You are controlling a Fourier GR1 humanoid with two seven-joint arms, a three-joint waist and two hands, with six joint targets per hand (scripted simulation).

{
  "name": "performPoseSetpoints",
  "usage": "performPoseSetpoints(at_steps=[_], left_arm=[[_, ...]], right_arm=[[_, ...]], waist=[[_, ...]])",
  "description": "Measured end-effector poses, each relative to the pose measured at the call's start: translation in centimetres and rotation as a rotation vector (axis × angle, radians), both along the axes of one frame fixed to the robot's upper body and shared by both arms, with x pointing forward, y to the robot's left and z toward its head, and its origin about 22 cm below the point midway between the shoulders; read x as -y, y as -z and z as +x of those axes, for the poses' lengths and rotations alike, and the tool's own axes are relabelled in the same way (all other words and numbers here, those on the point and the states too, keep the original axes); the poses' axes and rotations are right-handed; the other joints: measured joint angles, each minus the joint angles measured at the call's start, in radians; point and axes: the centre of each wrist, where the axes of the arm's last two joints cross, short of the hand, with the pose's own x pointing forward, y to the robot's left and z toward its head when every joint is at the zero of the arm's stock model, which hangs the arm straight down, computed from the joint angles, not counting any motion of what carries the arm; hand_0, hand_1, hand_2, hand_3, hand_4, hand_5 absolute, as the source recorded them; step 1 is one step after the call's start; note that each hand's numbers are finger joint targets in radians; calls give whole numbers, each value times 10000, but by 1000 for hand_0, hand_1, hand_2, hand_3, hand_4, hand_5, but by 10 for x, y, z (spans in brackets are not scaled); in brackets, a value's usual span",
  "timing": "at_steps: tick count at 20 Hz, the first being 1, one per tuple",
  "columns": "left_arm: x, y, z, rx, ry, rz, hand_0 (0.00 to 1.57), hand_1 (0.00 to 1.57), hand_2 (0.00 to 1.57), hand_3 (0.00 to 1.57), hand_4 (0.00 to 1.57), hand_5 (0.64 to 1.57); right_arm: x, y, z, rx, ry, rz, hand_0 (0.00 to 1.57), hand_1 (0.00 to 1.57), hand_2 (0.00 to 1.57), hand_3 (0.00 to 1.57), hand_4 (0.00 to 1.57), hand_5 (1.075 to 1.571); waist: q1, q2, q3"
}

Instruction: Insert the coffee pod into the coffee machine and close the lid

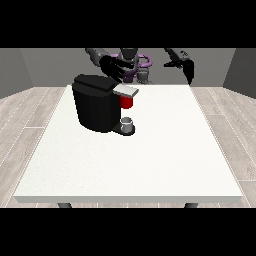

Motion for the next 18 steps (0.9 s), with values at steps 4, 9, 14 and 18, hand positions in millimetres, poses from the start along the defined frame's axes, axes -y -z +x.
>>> performPoseSetpoints(at_steps=[4,9,14,18], left_arm=[[2,0,-1,-75,99,-21,0,0,0,0,0,1571],[15,3,-2,182,229,-66,0,0,0,0,202,1571],[16,16,-11,100,-4,-136,0,0,0,0,245,1571],[18,32,-20,-180,-240,-258,0,0,0,0,192,1571]], right_arm=[[-10,0,1,67,25,-132,0,0,0,0,73,1571],[-27,0,-2,231,-398,96,0,0,0,0,132,1571],[-33,31,-22,186,-1335,755,0,0,0,0,269,1571],[-31,61,-45,-398,-1347,1747,0,0,0,0,157,1571]], waist=[[108,-132,2],[-19,-320,4],[-407,-815,4],[-774,-1383,5]])
